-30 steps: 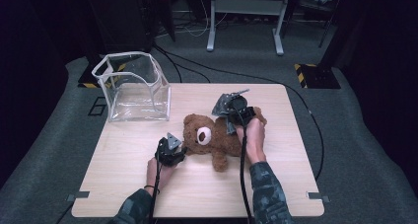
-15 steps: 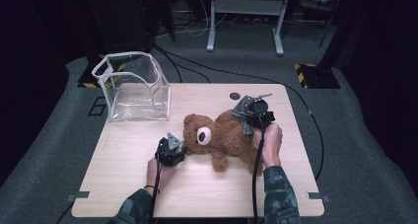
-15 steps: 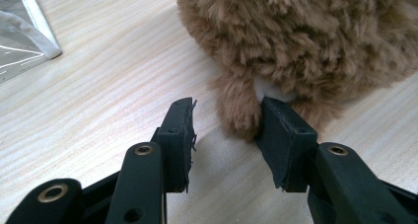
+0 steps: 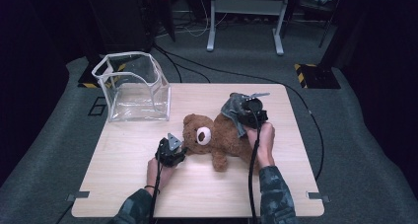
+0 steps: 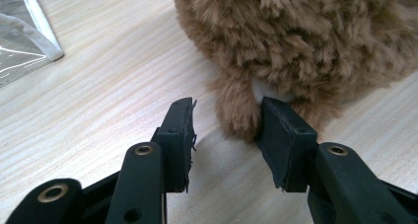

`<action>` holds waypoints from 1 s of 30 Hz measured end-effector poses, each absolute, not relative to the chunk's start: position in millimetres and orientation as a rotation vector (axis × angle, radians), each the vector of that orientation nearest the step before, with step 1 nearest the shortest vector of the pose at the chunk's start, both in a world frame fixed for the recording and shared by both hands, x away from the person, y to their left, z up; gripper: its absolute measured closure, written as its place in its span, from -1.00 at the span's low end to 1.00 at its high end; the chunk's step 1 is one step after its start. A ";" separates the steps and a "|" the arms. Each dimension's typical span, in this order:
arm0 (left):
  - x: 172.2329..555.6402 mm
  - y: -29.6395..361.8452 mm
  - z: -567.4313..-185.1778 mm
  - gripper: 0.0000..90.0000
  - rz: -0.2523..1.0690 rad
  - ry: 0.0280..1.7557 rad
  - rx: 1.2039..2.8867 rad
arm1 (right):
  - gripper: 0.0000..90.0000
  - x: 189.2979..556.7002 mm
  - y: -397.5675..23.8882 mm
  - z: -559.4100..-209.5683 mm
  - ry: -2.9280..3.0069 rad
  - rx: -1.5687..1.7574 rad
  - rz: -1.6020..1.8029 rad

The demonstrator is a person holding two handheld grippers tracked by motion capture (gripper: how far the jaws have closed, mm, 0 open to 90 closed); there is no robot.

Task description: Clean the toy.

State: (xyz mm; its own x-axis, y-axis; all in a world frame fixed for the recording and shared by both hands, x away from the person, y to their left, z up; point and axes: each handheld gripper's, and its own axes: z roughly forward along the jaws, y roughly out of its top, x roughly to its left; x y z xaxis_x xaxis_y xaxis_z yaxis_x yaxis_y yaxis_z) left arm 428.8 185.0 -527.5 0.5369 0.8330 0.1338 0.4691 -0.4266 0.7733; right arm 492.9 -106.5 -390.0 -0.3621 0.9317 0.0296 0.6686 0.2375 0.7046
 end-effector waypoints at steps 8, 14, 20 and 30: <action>428.5 184.5 -527.8 0.26 0.679 1.048 2.080 | 0.69 497.1 -91.9 -401.2 2.146 1.413 0.809; 428.5 184.5 -527.5 0.26 0.676 1.049 2.082 | 0.69 497.9 -123.3 -408.5 2.066 1.489 0.733; 428.5 184.5 -527.6 0.26 0.677 1.050 2.081 | 0.69 497.4 -152.3 -416.2 1.984 1.577 0.609; 427.6 183.3 -527.7 0.26 0.694 1.042 2.086 | 0.69 501.2 -124.0 -398.8 2.053 1.519 0.757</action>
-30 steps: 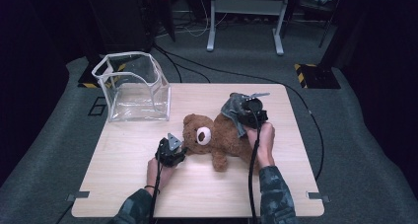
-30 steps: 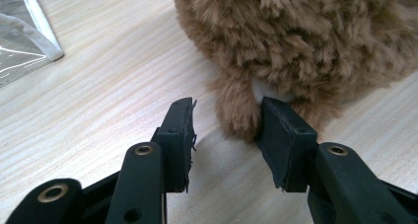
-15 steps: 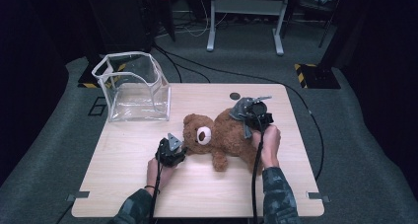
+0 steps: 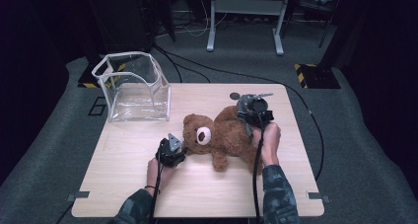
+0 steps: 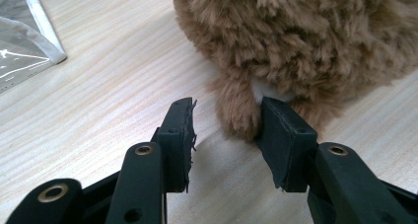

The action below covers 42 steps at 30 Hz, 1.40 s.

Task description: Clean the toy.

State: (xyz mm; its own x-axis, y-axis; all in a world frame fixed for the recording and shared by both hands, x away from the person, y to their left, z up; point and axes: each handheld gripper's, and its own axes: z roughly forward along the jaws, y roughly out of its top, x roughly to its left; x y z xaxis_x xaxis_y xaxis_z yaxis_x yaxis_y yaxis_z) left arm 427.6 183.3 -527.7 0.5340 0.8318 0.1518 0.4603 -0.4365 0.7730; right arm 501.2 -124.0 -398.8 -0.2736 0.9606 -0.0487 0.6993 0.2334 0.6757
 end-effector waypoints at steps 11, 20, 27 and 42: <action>427.3 183.2 -527.6 0.26 0.699 1.038 2.091 | 0.69 520.8 -67.2 -406.5 2.187 1.508 0.994; 427.1 182.9 -527.7 0.26 0.704 1.038 2.090 | 0.69 520.0 -71.5 -401.2 2.124 1.509 0.839; 426.6 182.2 -527.9 0.26 0.713 1.037 2.091 | 0.69 527.4 -54.6 -409.8 2.199 1.538 0.895; 426.5 182.1 -527.8 0.26 0.712 1.036 2.091 | 0.70 520.2 -45.8 -392.6 2.176 1.433 0.936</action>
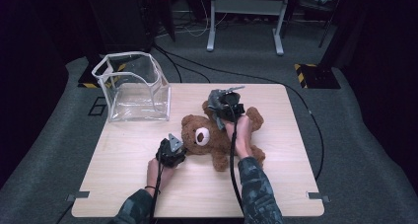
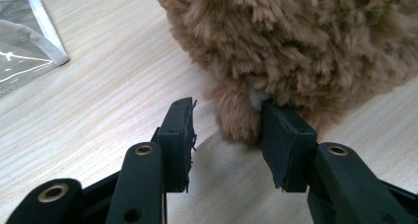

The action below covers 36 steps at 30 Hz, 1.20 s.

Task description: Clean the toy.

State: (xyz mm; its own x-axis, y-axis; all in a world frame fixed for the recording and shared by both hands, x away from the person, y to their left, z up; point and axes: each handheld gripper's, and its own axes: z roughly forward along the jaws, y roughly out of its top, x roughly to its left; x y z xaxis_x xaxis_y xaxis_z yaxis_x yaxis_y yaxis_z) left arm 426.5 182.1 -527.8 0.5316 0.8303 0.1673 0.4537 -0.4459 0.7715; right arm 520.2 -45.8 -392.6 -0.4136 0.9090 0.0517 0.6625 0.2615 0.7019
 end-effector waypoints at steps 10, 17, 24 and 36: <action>426.4 182.0 -527.9 0.26 0.716 1.037 2.091 | 0.69 525.7 -42.5 -404.0 2.215 1.464 0.923; 426.3 182.0 -527.9 0.26 0.714 1.035 2.093 | 0.69 522.2 -28.2 -402.6 2.342 1.388 1.126; 426.4 181.9 -527.8 0.26 0.714 1.036 2.092 | 0.70 518.7 -56.5 -396.5 2.210 1.421 0.921; 426.3 181.7 -527.9 0.26 0.718 1.035 2.092 | 0.70 515.6 -121.1 -404.3 2.066 1.540 0.680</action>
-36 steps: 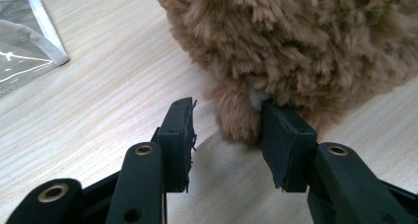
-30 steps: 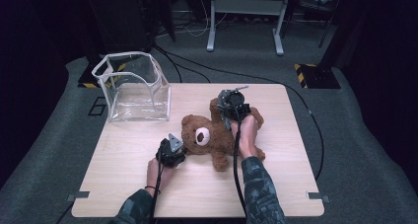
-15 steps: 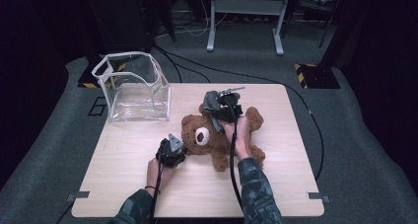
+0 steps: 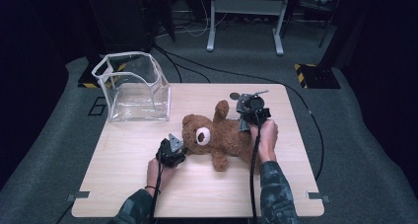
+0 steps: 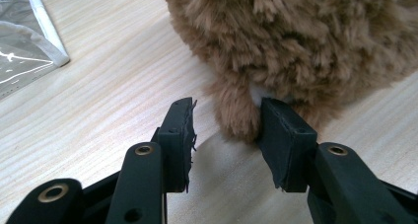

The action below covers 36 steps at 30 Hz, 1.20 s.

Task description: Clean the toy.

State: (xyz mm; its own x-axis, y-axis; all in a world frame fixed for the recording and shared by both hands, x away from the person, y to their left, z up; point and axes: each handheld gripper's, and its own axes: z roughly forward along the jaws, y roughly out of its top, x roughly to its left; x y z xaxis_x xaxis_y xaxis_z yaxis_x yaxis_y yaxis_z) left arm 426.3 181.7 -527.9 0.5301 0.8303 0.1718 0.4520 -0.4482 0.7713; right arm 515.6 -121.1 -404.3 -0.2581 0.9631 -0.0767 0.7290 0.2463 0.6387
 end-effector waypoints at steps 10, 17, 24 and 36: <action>426.2 181.5 -528.0 0.26 0.720 1.034 2.092 | 0.69 504.5 -137.2 -398.5 1.997 1.553 0.750; 426.1 181.5 -527.9 0.26 0.727 1.029 2.096 | 0.69 497.3 -101.0 -396.2 2.128 1.423 0.836; 426.0 181.3 -528.0 0.26 0.730 1.030 2.095 | 0.70 502.3 -135.2 -409.3 2.044 1.517 0.710; 425.6 180.5 -528.3 0.26 0.739 1.028 2.095 | 0.69 472.7 -166.0 -392.0 1.948 1.524 0.851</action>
State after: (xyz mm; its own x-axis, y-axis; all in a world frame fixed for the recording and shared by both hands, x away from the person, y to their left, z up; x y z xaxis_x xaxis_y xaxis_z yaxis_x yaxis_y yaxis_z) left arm 425.6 180.5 -528.3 0.5270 0.8286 0.1888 0.4426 -0.4573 0.7714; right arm 472.7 -166.0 -392.0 -0.2315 0.9726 -0.0206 0.6457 0.1695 0.7445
